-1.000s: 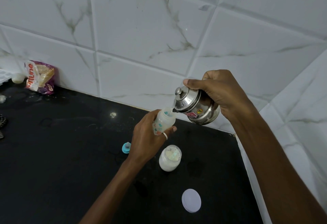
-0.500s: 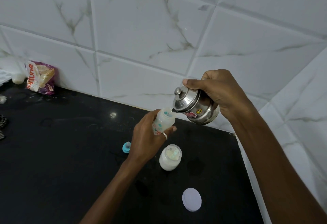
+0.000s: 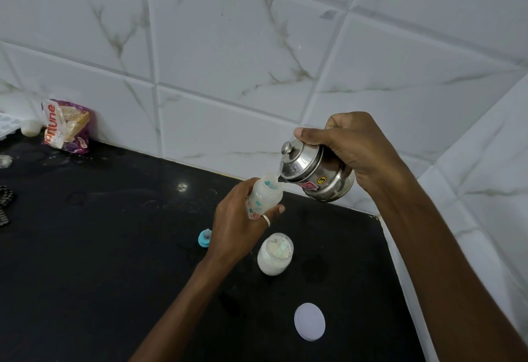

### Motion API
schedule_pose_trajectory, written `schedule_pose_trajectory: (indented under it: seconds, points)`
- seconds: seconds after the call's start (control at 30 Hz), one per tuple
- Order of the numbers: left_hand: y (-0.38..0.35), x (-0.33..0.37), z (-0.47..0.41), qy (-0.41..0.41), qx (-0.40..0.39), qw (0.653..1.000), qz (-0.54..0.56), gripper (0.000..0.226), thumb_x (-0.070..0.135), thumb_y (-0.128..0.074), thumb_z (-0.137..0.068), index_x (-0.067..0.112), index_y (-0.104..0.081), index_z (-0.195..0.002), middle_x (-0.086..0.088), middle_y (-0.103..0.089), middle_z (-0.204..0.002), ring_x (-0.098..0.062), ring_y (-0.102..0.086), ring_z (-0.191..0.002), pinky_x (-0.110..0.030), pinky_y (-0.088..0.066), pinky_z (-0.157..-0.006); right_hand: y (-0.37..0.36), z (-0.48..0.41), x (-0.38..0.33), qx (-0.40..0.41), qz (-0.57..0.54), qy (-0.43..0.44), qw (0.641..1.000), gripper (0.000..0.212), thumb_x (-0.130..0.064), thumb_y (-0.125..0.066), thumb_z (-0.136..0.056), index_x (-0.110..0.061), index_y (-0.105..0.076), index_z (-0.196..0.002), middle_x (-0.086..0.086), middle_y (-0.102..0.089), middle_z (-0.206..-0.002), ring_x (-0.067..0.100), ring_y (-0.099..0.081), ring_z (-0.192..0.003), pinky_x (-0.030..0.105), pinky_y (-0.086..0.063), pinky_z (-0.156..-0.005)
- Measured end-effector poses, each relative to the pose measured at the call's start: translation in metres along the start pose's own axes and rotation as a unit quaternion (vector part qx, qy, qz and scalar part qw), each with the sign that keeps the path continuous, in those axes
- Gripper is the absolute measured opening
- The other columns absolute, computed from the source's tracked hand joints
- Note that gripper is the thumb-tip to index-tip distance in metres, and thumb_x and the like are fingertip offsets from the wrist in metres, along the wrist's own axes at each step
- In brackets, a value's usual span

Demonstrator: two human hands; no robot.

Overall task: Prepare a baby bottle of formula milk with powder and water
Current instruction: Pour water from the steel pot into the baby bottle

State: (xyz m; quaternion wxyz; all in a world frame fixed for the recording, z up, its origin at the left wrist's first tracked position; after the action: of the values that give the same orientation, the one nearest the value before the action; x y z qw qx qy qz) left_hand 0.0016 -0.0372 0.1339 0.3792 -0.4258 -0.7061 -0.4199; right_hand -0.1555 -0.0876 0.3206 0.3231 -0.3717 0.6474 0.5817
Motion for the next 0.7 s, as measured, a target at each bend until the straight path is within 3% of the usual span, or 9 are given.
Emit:
schedule_pose_trajectory:
  seconds: [0.7]
  points:
    - [0.0036,-0.0014,0.0047,0.002,-0.001,1.0,-0.003,0.064,0.041,-0.086,-0.078,0.021,-0.058,-0.133,0.004,-0.067,-0.125,-0.014,-0.066,-0.113,-0.037,-0.06,-0.093,-0.0036,0.0031,-0.0023,-0.002,0.017,0.008,1.0,0.049,-0.034,-0.09,-0.073,-0.019,-0.046,-0.057,-0.012,-0.049,-0.042,0.002,-0.047,-0.038,0.014,-0.038,-0.041]
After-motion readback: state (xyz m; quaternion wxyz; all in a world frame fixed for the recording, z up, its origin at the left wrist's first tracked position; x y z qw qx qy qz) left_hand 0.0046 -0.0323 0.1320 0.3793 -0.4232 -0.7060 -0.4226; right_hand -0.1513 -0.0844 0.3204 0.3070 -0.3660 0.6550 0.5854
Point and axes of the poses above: each hand's wrist, its own z-axis away from the middle knuckle, its own y-axis out of the back of the hand, x = y × z, the point moved 1 cm from there along -z, towards the middle knuckle
